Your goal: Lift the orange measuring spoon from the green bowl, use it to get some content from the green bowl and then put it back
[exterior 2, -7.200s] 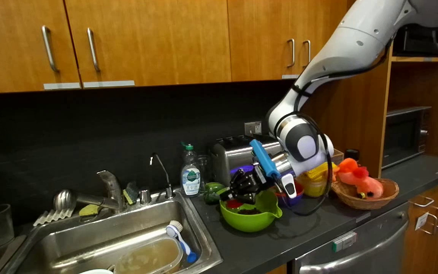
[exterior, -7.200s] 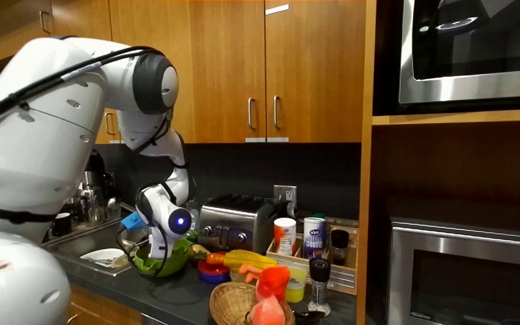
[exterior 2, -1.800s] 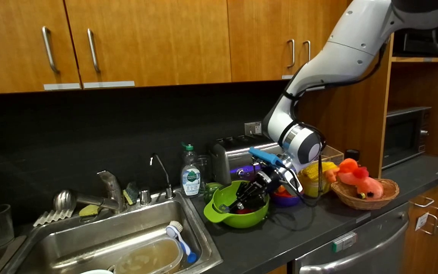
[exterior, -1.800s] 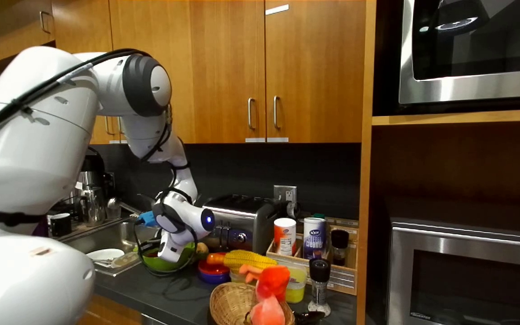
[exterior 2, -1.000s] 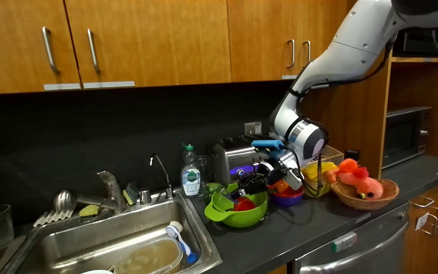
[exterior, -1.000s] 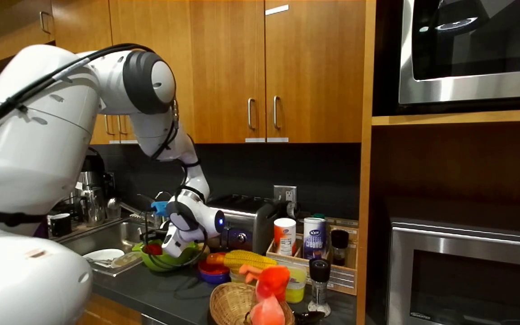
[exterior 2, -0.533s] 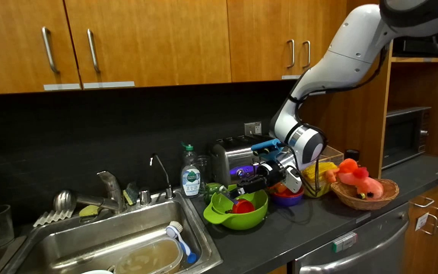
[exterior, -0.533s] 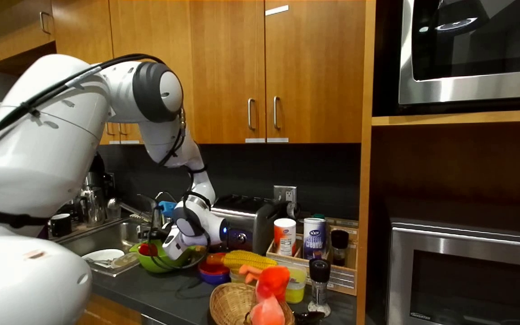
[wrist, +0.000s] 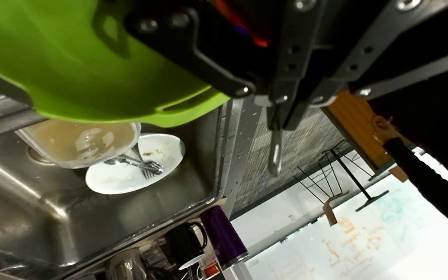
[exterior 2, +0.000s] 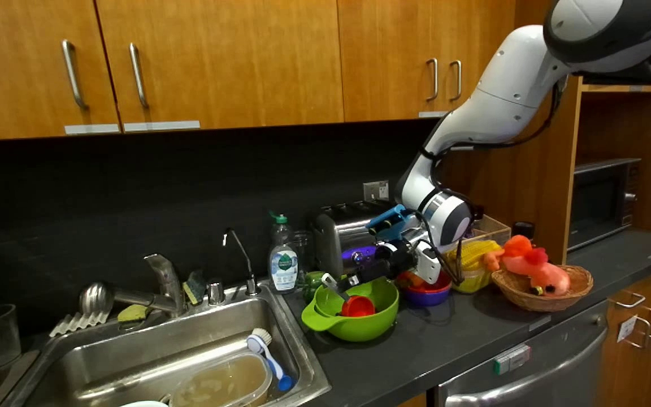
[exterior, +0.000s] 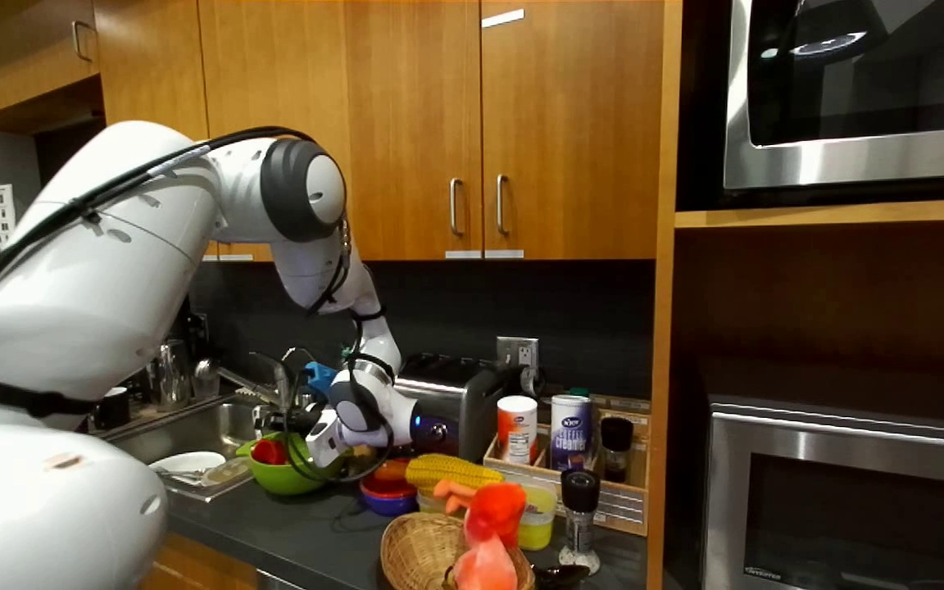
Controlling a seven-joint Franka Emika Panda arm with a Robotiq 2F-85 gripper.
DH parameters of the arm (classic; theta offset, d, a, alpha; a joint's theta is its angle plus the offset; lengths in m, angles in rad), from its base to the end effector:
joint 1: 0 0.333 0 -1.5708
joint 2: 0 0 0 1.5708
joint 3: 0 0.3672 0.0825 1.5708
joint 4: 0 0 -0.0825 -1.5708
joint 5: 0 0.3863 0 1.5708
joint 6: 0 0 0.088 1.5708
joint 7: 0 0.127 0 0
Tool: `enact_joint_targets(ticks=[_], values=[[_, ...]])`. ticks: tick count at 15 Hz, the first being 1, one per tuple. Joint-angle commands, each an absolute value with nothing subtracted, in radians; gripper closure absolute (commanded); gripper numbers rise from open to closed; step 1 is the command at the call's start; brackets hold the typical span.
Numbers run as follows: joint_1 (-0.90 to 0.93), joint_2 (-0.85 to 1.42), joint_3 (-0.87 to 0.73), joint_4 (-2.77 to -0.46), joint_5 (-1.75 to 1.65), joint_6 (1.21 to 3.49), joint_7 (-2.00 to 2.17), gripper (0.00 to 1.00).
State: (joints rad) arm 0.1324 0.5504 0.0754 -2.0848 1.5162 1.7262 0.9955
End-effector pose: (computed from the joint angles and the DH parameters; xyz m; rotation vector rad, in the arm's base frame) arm 0.5347 0.2253 0.2141 -1.1724 1.6135 1.5802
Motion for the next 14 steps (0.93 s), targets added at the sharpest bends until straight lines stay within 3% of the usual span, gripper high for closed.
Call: enact_joint_targets(ticks=[1,14], values=[[0.131,0.557,0.062,-2.051,1.474,1.678,1.075,0.99],[0.124,0.433,0.035,-2.044,1.379,1.617,1.346,0.99]])
